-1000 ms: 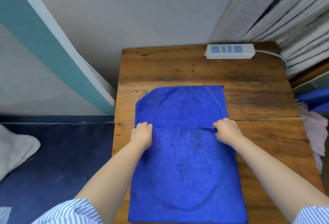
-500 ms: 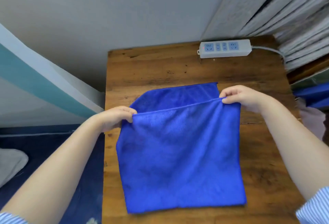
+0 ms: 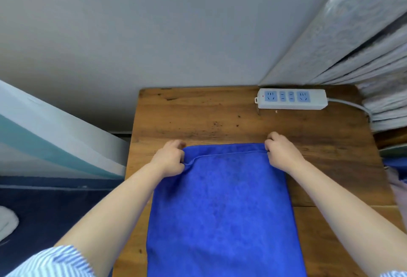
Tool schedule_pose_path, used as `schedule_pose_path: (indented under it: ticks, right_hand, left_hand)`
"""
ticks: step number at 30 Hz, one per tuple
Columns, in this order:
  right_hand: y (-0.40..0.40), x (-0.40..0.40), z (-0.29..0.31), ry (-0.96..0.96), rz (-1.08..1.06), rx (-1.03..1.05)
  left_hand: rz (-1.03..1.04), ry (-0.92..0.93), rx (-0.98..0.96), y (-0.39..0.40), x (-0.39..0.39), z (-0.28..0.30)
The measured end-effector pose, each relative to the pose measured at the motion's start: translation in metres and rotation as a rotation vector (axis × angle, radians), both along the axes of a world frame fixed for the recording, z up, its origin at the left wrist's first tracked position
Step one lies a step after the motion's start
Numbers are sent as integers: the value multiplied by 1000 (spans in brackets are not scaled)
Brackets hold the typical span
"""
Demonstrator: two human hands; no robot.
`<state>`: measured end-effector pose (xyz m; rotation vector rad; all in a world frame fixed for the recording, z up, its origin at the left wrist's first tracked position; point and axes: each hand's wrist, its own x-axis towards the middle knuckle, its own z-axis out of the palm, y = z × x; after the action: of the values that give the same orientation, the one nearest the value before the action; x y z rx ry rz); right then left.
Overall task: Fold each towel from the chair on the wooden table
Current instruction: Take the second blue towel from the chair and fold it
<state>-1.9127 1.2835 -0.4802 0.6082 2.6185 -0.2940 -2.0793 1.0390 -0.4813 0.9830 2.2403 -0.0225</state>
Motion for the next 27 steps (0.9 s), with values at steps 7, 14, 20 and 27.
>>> schedule_pose_path:
  ticks: [7, 14, 20, 27]
  right_hand:
    - [3, -6, 13, -201, 261, 109]
    - [15, 4, 35, -168, 208, -67]
    - [20, 24, 69, -166, 63, -167]
    - [4, 48, 109, -59, -57, -254]
  left_hand:
    - [-74, -259, -38, 4, 2, 9]
    - [95, -693, -101, 18, 15, 41]
    - [-106, -350, -182, 0, 12, 69]
    - [-204, -77, -174, -33, 20, 105]
